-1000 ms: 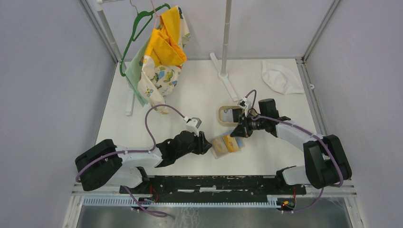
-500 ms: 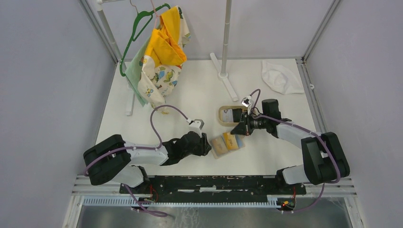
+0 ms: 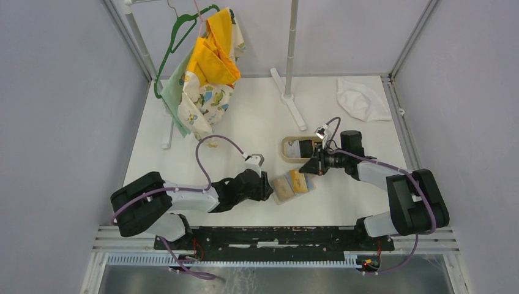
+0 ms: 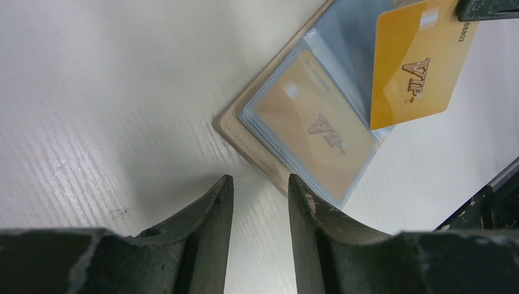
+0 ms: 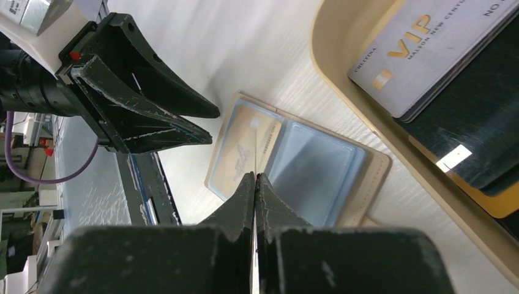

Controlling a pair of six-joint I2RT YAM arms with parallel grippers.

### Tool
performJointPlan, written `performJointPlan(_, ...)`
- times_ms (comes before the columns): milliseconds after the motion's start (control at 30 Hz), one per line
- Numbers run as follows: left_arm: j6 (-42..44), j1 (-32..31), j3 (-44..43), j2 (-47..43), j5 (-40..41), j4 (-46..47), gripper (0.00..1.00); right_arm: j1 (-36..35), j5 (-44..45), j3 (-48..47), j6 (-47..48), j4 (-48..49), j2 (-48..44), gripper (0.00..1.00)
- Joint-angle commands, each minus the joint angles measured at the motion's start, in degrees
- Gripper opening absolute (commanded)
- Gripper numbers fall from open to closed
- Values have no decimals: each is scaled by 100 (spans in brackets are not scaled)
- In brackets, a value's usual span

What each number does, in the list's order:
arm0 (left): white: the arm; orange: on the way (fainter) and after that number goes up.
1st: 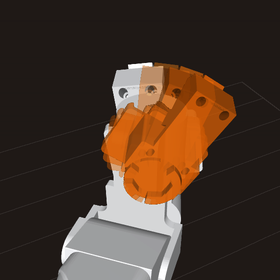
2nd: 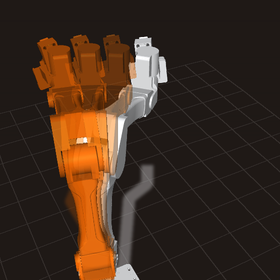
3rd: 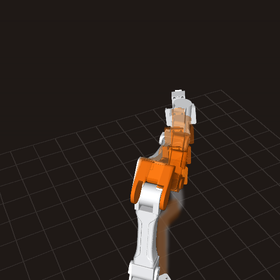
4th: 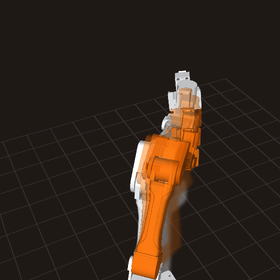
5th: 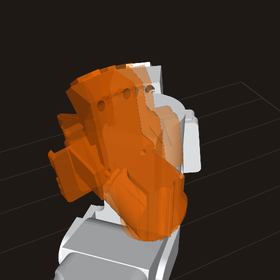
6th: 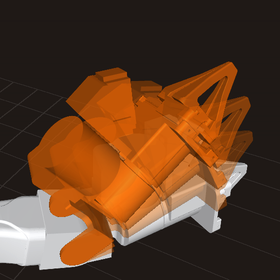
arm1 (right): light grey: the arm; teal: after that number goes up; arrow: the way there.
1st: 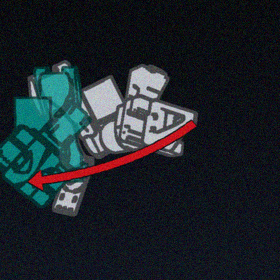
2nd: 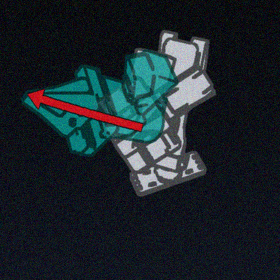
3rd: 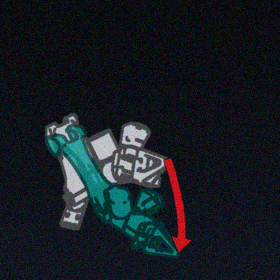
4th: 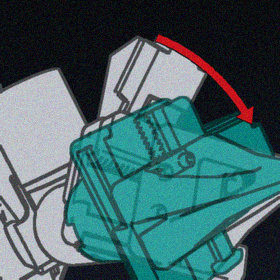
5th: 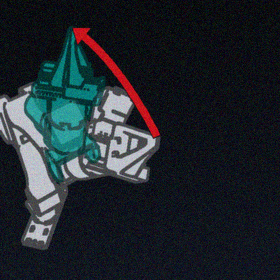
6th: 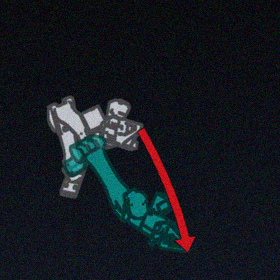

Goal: Put the credit cards into the card holder
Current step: Insert the credit card into the card holder.

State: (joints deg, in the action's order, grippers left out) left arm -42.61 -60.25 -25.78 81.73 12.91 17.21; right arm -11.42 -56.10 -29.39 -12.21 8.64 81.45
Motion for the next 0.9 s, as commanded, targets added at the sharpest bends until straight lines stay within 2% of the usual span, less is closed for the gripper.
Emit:
performJointPlan(0, -72, -42, -225, 76, -36, 222, 45, 84, 64, 36, -23, 325, -140, 0)
performJointPlan(400, -46, -45, -261, 221, -152, 324, 45, 99, -223, 248, -638, 1004, -275, 0)
performJointPlan(867, -63, -51, -270, 273, -238, 414, 45, 101, 84, 368, -614, 1120, 45, 0)
